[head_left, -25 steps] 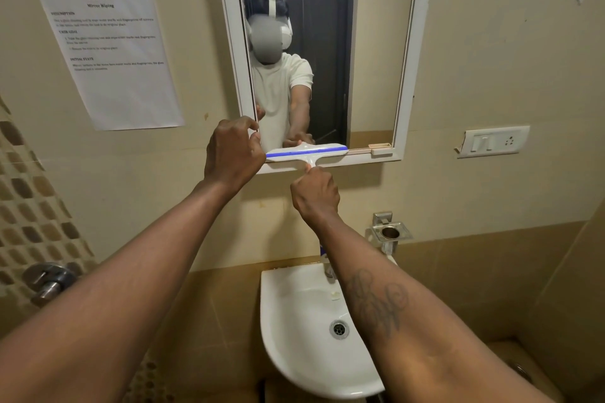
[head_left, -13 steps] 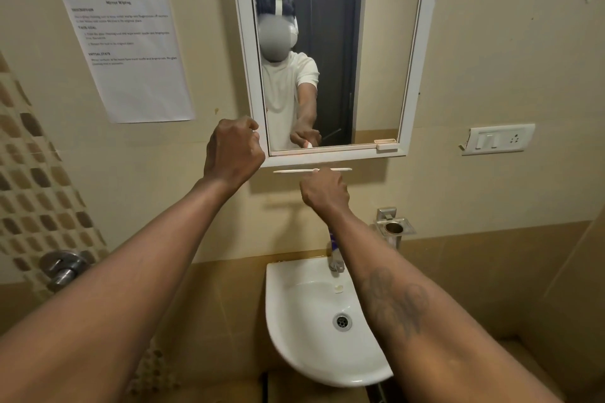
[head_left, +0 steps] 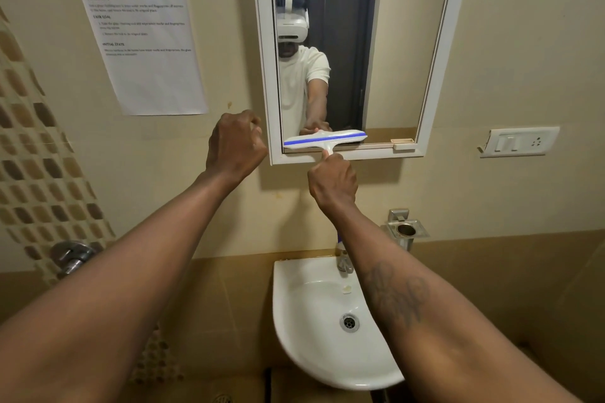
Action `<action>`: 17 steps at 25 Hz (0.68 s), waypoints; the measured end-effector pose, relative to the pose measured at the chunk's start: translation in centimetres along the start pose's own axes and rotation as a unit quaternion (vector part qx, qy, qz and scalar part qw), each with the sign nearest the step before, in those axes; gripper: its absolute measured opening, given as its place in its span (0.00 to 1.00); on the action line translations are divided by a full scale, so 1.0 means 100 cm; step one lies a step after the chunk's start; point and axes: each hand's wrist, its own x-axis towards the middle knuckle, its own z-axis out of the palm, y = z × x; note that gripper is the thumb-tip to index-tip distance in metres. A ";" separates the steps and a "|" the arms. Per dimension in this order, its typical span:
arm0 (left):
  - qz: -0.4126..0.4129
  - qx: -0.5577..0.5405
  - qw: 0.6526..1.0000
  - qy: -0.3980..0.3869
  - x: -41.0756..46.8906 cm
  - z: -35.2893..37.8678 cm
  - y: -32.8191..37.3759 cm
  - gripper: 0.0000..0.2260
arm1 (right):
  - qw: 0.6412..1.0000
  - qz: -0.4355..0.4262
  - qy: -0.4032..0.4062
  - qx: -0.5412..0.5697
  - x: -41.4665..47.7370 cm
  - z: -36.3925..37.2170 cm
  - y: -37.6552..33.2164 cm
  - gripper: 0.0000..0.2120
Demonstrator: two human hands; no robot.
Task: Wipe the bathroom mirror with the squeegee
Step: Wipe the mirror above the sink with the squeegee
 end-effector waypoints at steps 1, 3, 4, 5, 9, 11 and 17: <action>-0.002 0.001 1.000 -0.004 0.000 0.002 0.000 0.12 | 1.000 0.007 -0.006 -0.002 -0.002 0.001 0.002 0.13; 0.002 -0.001 1.000 -0.011 -0.003 0.006 0.002 0.11 | 1.000 0.017 -0.018 -0.004 -0.005 0.000 0.002 0.10; 0.005 -0.002 1.000 -0.015 -0.006 0.007 0.003 0.11 | 1.000 0.018 -0.024 -0.006 -0.003 -0.001 0.000 0.09; 0.007 -0.004 1.000 -0.020 -0.009 0.007 0.005 0.10 | 0.999 0.019 -0.030 -0.008 -0.001 -0.004 -0.002 0.07; 0.012 -0.013 0.999 -0.031 -0.019 0.006 0.008 0.09 | 0.998 0.030 -0.062 -0.012 0.003 -0.018 -0.010 0.05; 0.010 -0.013 0.999 -0.032 -0.021 0.003 0.006 0.08 | 0.997 0.045 -0.068 0.001 -0.008 -0.018 0.001 0.09; 0.012 -0.007 0.998 -0.066 -0.036 0.009 0.012 0.12 | 0.999 0.016 -0.044 0.017 -0.048 -0.015 0.056 0.26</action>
